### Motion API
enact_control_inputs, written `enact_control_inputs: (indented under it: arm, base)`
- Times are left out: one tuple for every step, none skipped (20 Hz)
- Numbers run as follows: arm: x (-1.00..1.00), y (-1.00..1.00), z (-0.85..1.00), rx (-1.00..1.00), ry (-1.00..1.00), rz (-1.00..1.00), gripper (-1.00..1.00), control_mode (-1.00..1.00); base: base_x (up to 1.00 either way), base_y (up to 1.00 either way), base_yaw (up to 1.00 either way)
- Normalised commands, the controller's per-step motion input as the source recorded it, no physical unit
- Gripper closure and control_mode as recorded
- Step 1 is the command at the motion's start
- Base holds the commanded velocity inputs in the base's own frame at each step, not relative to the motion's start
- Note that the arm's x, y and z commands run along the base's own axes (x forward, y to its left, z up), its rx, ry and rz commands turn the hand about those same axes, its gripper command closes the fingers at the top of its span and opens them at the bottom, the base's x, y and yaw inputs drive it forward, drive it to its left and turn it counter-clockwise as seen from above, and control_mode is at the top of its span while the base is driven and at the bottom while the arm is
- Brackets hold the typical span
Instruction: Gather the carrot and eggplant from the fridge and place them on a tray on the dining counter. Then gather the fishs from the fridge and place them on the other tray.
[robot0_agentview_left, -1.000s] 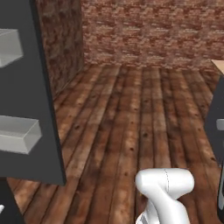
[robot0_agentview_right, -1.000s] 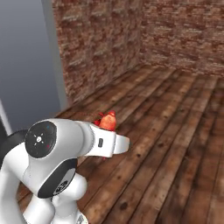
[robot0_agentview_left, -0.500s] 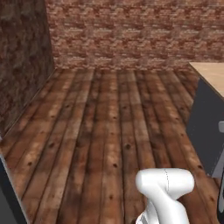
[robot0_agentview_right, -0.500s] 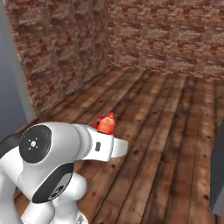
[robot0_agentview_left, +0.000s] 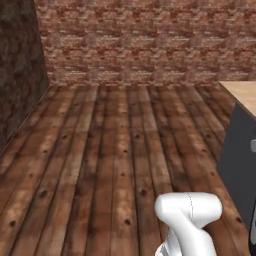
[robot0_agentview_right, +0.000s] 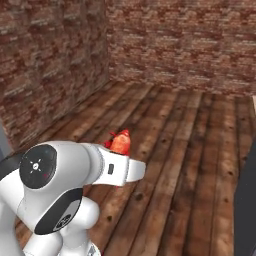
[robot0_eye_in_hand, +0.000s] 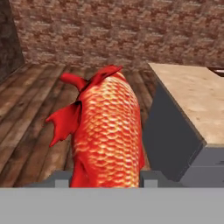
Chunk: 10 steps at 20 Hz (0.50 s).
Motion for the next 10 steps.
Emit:
enact_control_inputs:
  arm:
    - [0.0,0.0,0.0,0.0,0.0,0.0,1.0,1.0]
    - [0.0,0.0,0.0,0.0,0.0,0.0,1.0,1.0]
    - [0.0,0.0,0.0,0.0,0.0,0.0,1.0,1.0]
    - [0.0,0.0,0.0,0.0,0.0,0.0,1.0,1.0]
    - [0.0,0.0,0.0,0.0,0.0,0.0,1.0,1.0]
    - [0.0,0.0,0.0,0.0,0.0,0.0,1.0,1.0]
    - [0.0,0.0,0.0,0.0,0.0,0.0,1.0,1.0]
    - [0.0,0.0,0.0,0.0,0.0,0.0,1.0,1.0]
    - [0.0,0.0,0.0,0.0,0.0,0.0,1.0,1.0]
    - [0.0,0.0,0.0,0.0,0.0,0.0,1.0,1.0]
  base:
    - [1.0,-0.13,-0.09]
    - [1.0,-0.12,-0.1]
    - [1.0,-0.12,-0.1]
    - [1.0,-0.1,-0.12]
    - [1.0,-0.1,-0.12]
    - [1.0,-0.1,-0.12]
    - [1.0,-0.1,-0.12]
    - [1.0,-0.1,-0.12]
    - [1.0,-0.1,-0.12]
    - [1.0,-0.09,-0.13]
